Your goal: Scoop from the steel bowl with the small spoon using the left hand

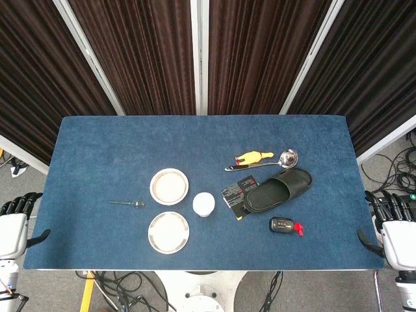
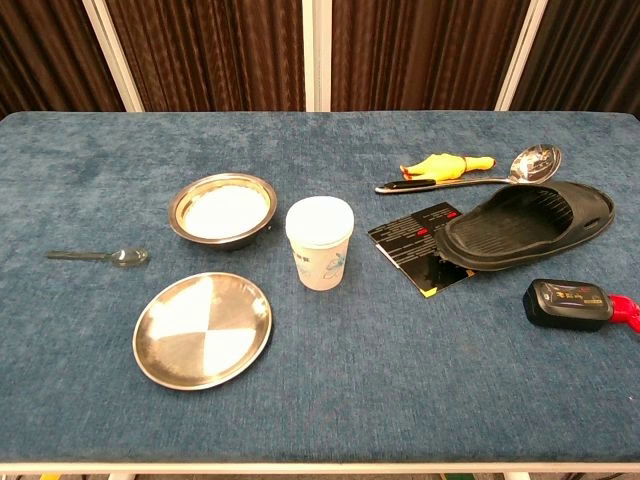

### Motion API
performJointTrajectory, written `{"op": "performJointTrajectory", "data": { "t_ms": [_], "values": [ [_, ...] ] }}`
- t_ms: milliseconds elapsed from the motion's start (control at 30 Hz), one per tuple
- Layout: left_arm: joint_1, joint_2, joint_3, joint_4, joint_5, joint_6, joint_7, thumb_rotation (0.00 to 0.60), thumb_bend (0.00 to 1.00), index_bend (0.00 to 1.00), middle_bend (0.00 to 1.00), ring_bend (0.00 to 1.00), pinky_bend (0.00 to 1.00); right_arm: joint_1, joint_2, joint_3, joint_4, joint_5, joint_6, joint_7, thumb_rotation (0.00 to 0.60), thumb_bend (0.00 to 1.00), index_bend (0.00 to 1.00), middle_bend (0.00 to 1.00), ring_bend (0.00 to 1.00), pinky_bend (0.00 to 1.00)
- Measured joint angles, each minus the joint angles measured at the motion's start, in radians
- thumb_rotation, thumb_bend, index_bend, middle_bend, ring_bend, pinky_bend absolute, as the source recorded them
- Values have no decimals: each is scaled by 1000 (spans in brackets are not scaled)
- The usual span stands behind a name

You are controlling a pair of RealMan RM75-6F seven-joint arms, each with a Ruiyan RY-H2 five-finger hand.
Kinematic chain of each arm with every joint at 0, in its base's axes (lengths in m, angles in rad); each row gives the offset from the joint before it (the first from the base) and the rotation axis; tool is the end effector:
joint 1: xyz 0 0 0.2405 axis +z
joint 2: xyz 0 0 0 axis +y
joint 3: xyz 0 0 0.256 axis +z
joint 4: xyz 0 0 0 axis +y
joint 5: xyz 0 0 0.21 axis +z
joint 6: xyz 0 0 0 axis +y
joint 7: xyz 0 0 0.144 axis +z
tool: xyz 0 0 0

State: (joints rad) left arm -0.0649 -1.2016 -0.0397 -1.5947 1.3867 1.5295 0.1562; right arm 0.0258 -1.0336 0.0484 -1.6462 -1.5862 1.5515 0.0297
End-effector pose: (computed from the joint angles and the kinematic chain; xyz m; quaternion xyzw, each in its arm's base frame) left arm -0.3241 0.1713 0.1440 -0.5679 -0.3844 -0.3405 0.6433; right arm -0.3050 -0.1620 0.1862 0.6008 -0.3610 0.4009 0.5899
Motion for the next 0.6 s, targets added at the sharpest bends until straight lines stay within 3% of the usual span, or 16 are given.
{"op": "performJointTrajectory", "data": {
  "t_ms": [467,533,600],
  "values": [
    [-59,23,-26,-6,5,-97,-5,600,190,263,323,243,241,0,5,15,3,1,26,0,600,194,45,208,0,60],
    [-85,28,-36,-4,3,-134,-10,600,190,298,426,351,336,4,8,20,0,4,23,-4,600,191,46,208,0,61],
    [-122,26,-49,8,1,-182,-13,600,192,349,510,458,508,10,12,23,-2,7,17,-8,600,189,46,209,0,62]
  ]
}}
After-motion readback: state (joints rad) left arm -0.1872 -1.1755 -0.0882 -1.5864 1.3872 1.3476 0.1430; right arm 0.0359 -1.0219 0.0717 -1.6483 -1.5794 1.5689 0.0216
